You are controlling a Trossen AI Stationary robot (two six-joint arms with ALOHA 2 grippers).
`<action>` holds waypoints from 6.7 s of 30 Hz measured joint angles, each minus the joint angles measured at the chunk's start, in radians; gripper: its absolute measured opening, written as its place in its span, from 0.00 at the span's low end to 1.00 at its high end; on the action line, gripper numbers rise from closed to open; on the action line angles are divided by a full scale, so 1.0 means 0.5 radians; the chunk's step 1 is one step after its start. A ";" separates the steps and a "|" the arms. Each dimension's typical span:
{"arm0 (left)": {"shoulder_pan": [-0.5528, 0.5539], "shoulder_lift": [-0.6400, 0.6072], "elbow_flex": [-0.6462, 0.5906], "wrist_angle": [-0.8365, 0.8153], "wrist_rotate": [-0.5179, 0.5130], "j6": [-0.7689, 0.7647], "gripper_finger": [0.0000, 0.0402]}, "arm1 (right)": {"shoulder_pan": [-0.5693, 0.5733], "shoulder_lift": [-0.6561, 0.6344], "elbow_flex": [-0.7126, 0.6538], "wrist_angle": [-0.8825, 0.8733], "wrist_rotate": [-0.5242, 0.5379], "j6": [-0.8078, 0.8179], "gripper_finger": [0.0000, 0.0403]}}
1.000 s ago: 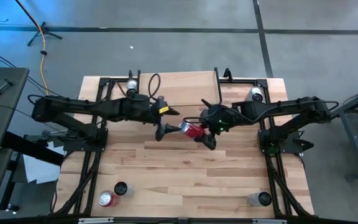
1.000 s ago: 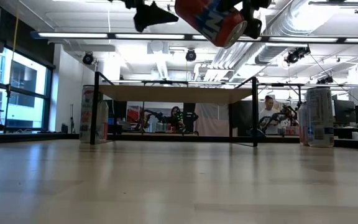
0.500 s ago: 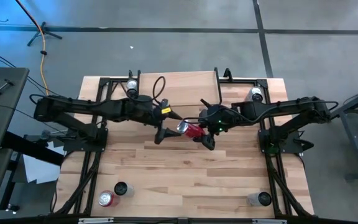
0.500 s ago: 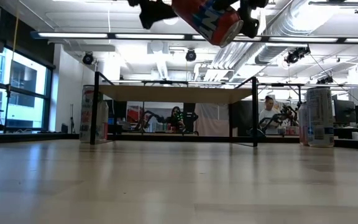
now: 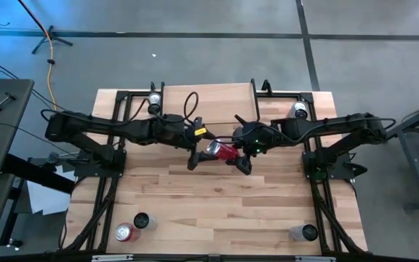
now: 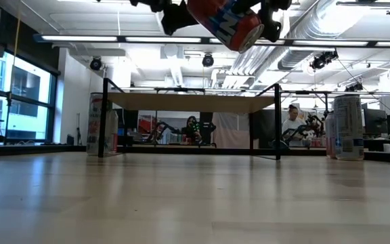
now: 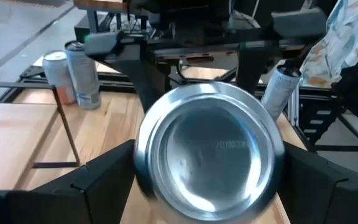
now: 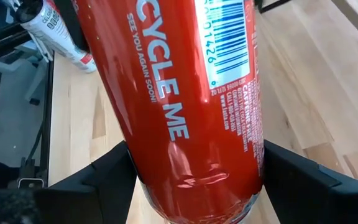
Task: Place canned beverage on shelf
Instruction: Put the top orange soda can on the shelf
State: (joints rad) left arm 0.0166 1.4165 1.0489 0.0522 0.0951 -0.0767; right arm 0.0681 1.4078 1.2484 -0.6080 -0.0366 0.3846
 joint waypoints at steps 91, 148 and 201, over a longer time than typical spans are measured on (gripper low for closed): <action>0.152 -1.130 -0.698 0.452 -0.169 -0.411 0.66 | -0.136 -0.276 -0.502 1.109 0.063 0.236 0.86; 0.108 -0.634 -0.834 1.403 -0.165 -0.615 0.76 | -0.150 0.035 -0.283 1.954 0.098 0.135 0.69; 0.333 -1.234 -0.833 0.636 -0.265 -0.473 0.84 | -1.118 1.062 1.873 -1.926 -0.034 0.068 0.69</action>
State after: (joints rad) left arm 0.1829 0.7998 0.6323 0.3700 -0.0376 -0.3130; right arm -0.4911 1.9388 2.1849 -1.5707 -0.0537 0.4187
